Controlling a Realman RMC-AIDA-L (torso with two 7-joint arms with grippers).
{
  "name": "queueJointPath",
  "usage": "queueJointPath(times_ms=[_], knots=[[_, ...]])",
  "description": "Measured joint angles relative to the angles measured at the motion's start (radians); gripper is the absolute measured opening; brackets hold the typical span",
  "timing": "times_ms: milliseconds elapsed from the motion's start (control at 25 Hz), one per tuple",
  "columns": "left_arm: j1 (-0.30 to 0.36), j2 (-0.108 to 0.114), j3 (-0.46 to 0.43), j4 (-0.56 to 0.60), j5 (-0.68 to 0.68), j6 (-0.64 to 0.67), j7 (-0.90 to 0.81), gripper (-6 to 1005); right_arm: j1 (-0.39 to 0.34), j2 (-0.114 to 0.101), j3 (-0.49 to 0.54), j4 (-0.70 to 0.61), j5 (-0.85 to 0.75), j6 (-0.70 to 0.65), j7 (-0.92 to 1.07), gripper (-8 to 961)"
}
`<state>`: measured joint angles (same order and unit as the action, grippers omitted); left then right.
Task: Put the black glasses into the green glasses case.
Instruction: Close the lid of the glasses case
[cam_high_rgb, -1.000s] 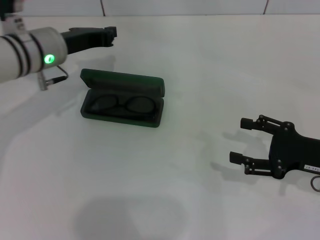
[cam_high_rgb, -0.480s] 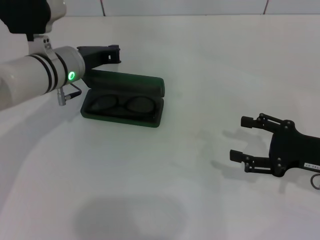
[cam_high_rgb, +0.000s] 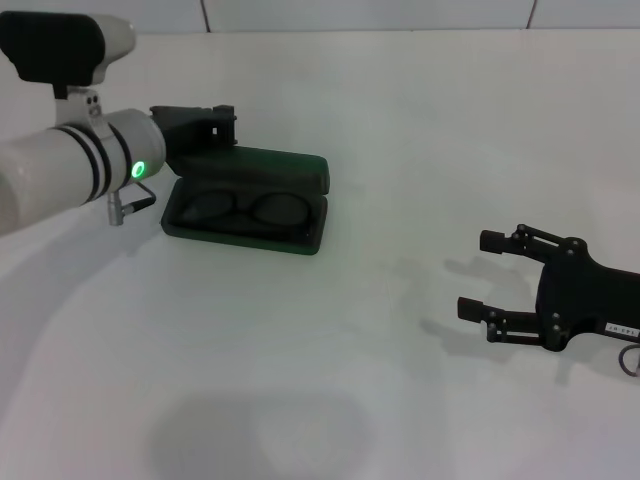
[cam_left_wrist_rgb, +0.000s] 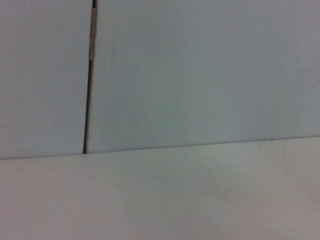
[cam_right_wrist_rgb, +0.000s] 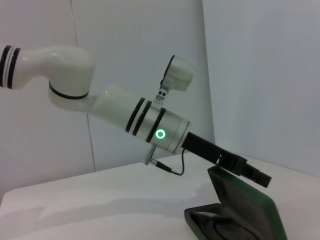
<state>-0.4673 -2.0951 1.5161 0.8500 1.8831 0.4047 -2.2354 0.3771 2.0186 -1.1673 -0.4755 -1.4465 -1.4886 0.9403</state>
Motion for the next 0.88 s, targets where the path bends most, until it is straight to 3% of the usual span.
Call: queueJointPath(times_ms=[880], knots=[[0.110,0.000,0.038,0.058,-0.157,0.018,0.215,144,0.012,0.002,-0.005,0.000,0.000,0.011,0.006,857]])
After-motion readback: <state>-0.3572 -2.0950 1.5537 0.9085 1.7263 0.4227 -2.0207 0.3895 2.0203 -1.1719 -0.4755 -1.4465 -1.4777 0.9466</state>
